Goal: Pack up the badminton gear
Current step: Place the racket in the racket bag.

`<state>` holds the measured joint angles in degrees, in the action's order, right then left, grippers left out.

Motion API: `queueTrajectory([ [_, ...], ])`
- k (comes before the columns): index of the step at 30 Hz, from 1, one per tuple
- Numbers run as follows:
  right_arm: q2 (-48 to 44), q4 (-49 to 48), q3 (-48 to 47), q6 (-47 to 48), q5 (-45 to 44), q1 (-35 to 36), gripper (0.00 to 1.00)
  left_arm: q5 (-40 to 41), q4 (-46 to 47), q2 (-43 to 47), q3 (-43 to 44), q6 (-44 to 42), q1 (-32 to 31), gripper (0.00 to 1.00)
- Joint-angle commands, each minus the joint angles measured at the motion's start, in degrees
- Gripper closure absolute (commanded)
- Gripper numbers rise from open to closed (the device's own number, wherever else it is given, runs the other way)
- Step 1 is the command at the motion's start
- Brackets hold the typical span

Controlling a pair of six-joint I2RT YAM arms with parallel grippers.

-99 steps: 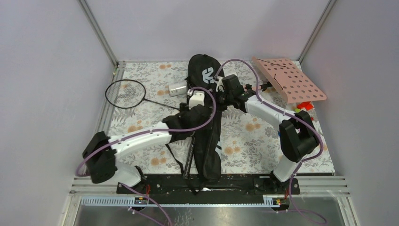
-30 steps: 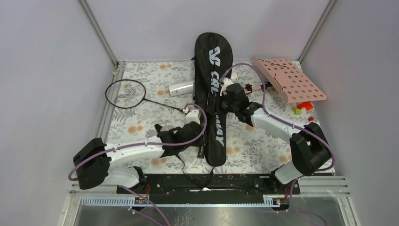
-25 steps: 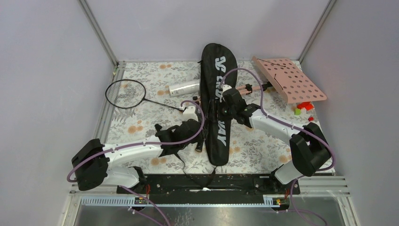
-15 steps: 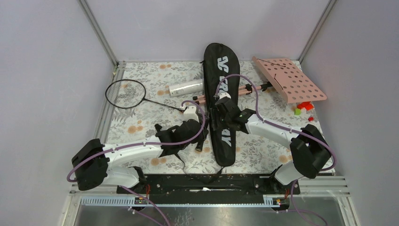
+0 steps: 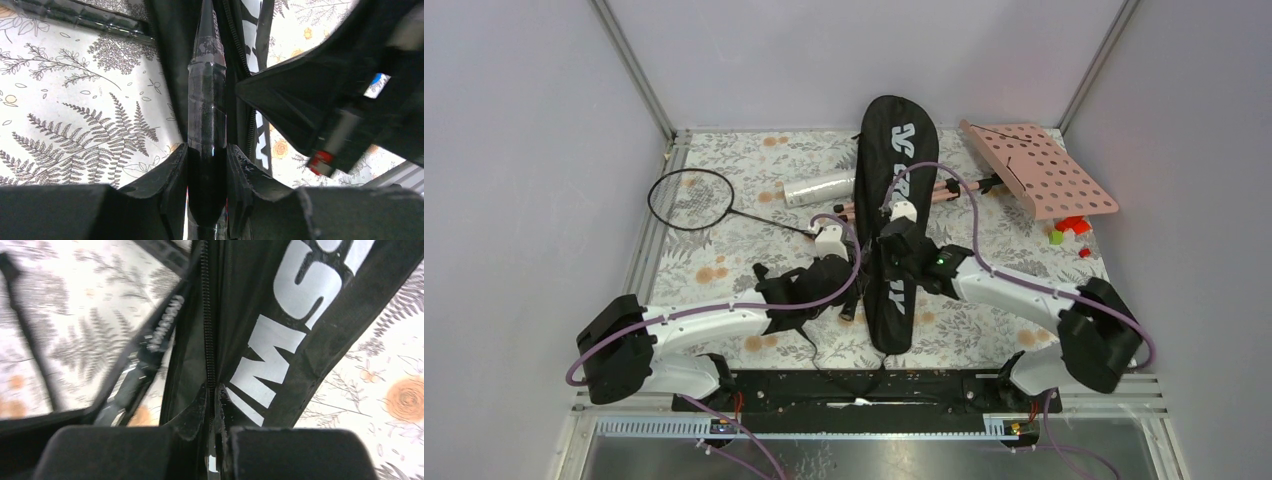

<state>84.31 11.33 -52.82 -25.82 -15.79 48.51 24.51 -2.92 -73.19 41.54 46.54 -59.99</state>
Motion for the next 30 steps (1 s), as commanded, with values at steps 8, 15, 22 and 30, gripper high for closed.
queueTrajectory([
  [8, -17.47, -19.95, 11.57, -3.83, 28.54, -0.21, 1.0, 3.69, 16.52, 2.87, -1.52, 2.24, 0.12, 1.0],
  [15, -15.81, -33.11, 17.3, -11.22, 40.4, -1.77, 1.0, 3.66, 16.81, -1.06, -1.01, 6.7, 0.13, 1.0],
  [22, -12.05, -40.87, 19.21, -15.86, 45.84, -1.86, 1.0, 4.86, 11.49, -8.6, 4.55, 10.43, 0.08, 1.0],
  [30, -11.79, -40.67, 18.89, -17.25, 44.71, -2.96, 1.0, 3.43, 12.55, -6.83, 1.96, 7.21, -0.13, 0.45],
])
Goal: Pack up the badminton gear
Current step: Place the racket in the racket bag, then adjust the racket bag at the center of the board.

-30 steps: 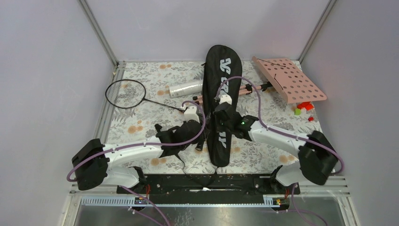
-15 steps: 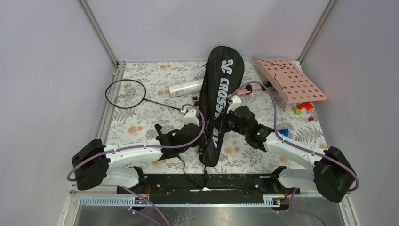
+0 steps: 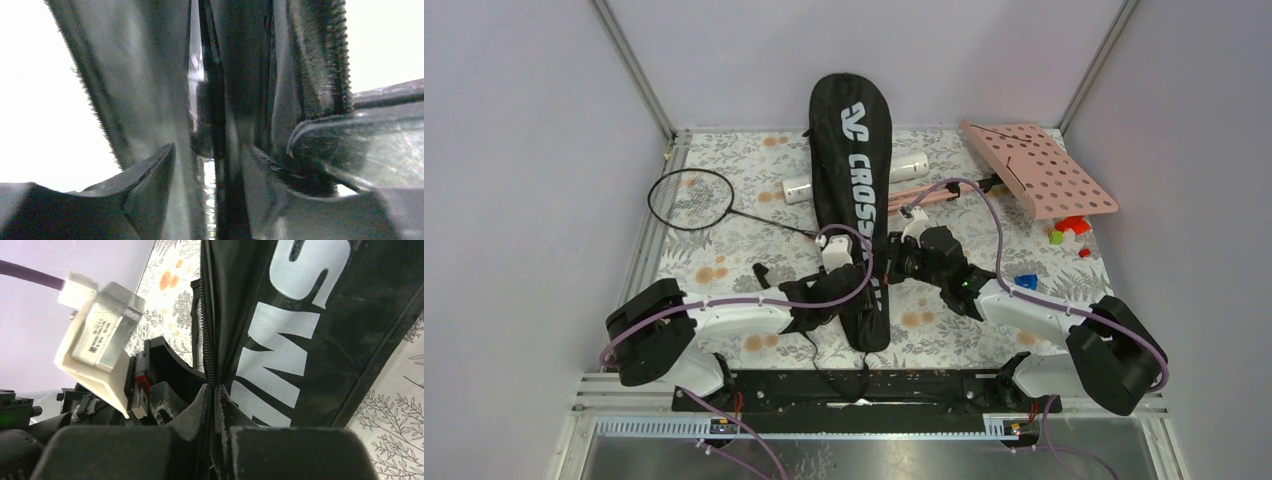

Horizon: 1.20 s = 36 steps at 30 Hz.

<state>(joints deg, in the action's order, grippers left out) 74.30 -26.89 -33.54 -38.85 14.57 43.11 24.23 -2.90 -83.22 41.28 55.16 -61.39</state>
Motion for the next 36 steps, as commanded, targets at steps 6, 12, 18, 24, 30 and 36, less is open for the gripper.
queueTrajectory([
  [6, -5.86, 5.86, -0.89, -1.39, 6.72, 0.82, 1.0, 4.59, 8.99, 11.29, -1.81, -6.39, 0.92, 0.1],
  [12, -7.05, 6.13, -0.89, -1.05, 7.33, 0.18, 1.0, 11.77, -1.92, 18.27, -0.71, -7.85, 2.42, 0.01],
  [18, -8.39, 2.1, 0.65, -3.45, 8.46, -0.26, 1.0, 5.13, 1.15, 20.14, -5.82, -5.82, 12.17, 0.01],
  [24, -9.78, -0.08, 1.55, -5.94, 7.66, -0.4, 1.0, -9.12, 10.48, 16.93, -9.45, -5.22, 23.58, 0.01],
  [30, -11.8, 0.91, 1.47, -6.36, 6.18, -0.5, 1.0, -17.03, 25.92, 7.0, -10.04, -8.51, 31.9, 0.01],
  [36, -12.25, -1.4, 1.51, -7.73, 6.6, -0.55, 1.0, -21.29, 31.67, -6.46, -3.49, -8.12, 35.72, 0.03],
])
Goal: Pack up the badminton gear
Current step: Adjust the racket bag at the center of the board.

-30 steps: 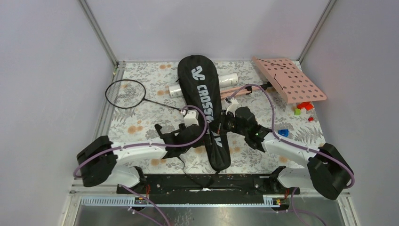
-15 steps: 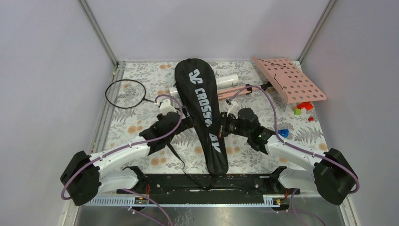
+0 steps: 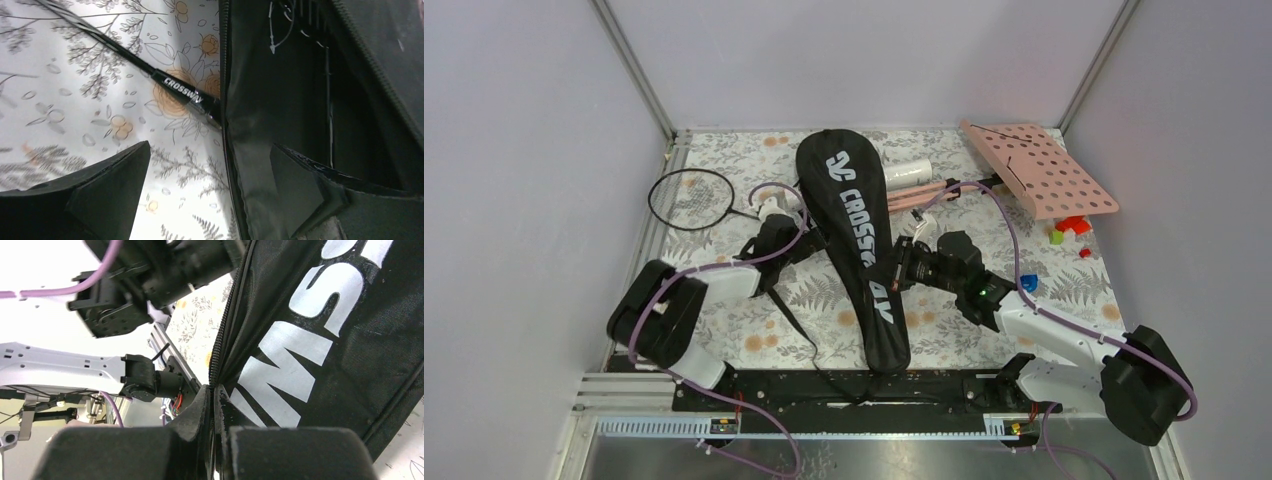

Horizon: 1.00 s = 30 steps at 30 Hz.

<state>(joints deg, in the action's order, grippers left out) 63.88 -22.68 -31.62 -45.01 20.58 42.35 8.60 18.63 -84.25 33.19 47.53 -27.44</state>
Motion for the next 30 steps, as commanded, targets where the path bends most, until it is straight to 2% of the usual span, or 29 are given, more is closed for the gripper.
queueTrajectory([
  [1, -1.9, -5.62, -0.46, -1.57, 0.52, 0.27, 1.0, -7.31, 11.62, -7.4, 5.06, 0.28, 2.63, 0.06],
  [2, -1.8, -5.62, -0.58, -1.55, 0.33, 0.2, 1.0, -8.96, 13.77, -9.04, 5.39, 0.84, 3.31, 0.11],
  [5, -1.44, -5.94, -0.8, -1.61, 0.32, 0.12, 1.0, -13.98, 16.5, -12.97, 7.16, 2.5, 4.33, 0.32],
  [10, -0.69, -7.16, -0.36, -2.18, 0.68, 0.01, 1.0, -16.31, 19.96, -16.66, 8.19, 4.15, 4.33, 0.56],
  [11, -0.68, -7.12, -0.37, -2.18, 0.65, -0.11, 1.0, -16.6, 19.95, -17.06, 8.42, 4.3, 4.33, 0.64],
  [14, -0.84, -7.18, 0.15, -2.35, 0.57, -0.39, 1.0, -17.8, 21.0, -17.42, 8.58, 3.89, 4.33, 0.98],
  [19, -2.54, -7.2, 3.33, -2.9, 0.35, -2.24, 1.0, -16.36, 22.07, -13.74, 6.1, -0.42, 4.33, 1.0],
  [23, -3.46, -2.89, 5.91, -1.47, -2.97, -4.03, 0.96, -14.7, 16.98, -7.56, 4.35, -4.06, 4.26, 1.0],
  [25, -3.65, 1.54, 6.41, 1.79, -6.59, -4.09, 0.91, -14.93, 11.22, -3.93, 5.59, -6.31, 3.8, 1.0],
  [27, -3.19, 5.47, 6.24, 6.21, -10.76, -4.06, 0.81, -13.01, 4.55, -1.2, 7.8, -8.77, 2.01, 1.0],
  [30, -1.57, 11.73, 3.99, 12.82, -15.77, -4.02, 0.66, -5.7, -5.19, 1.64, 12.59, -12.88, -2.19, 1.0],
])
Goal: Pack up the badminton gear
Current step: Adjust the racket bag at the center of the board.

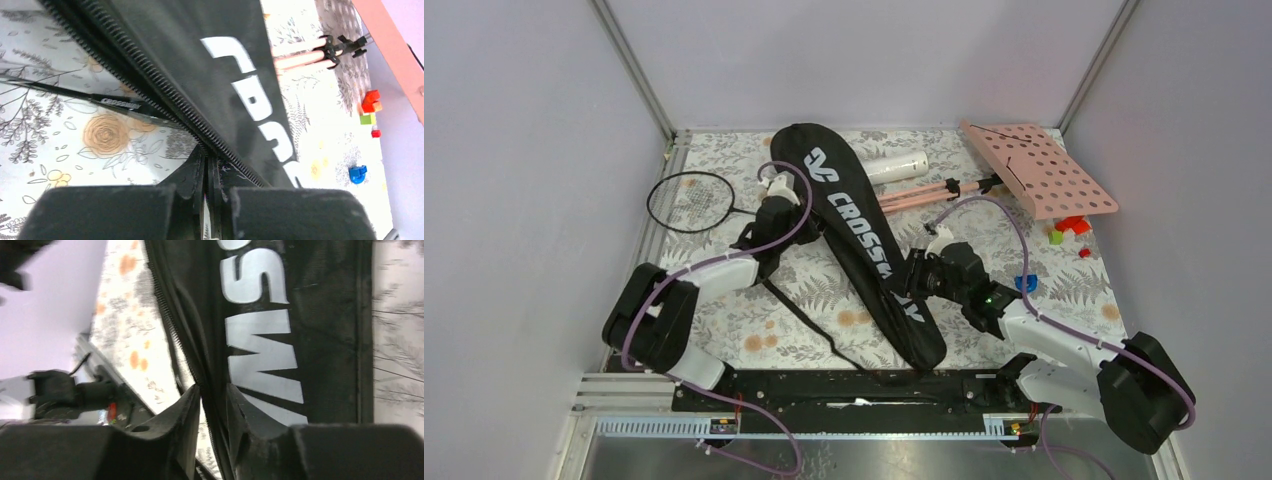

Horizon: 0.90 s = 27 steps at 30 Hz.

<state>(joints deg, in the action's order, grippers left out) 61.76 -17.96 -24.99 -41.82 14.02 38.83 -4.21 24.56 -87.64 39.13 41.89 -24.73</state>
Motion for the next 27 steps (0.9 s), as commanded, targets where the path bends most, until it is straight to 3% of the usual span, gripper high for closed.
queueTrajectory([
  [1, 1.45, 8.4, -3.73, 11.74, -11.01, -0.53, 0.61, 10.04, -13.7, 5.33, 8.31, -8.6, -6.44, 1.0],
  [7, 7.56, 8.58, -10.74, 21.54, -12.43, -0.06, 0.41, 13.97, -26.07, 3.73, 18.5, -11.85, -9.99, 1.0],
  [10, 9.37, 8.86, -14.51, 30.15, -17.11, 1.24, 0.3, 15.83, -28.97, 3.13, 21.05, -13.21, -10.87, 1.0],
  [15, 11.87, 5.28, -16.31, 44.11, -26.75, 2.55, 0.25, 16.73, -32.17, 2.9, 23.98, -14.95, -11.54, 1.0],
  [22, 18.01, 7.17, -21.08, 43.52, -21.88, 2.65, 0.42, 16.98, -35.37, 0.52, 28.4, -16.51, -12.05, 1.0],
  [27, 16.78, 5.22, -21.23, 39.49, -23.61, 2.64, 0.96, 18.16, -38.55, -2.9, 33.45, -18.14, -12.56, 1.0],
])
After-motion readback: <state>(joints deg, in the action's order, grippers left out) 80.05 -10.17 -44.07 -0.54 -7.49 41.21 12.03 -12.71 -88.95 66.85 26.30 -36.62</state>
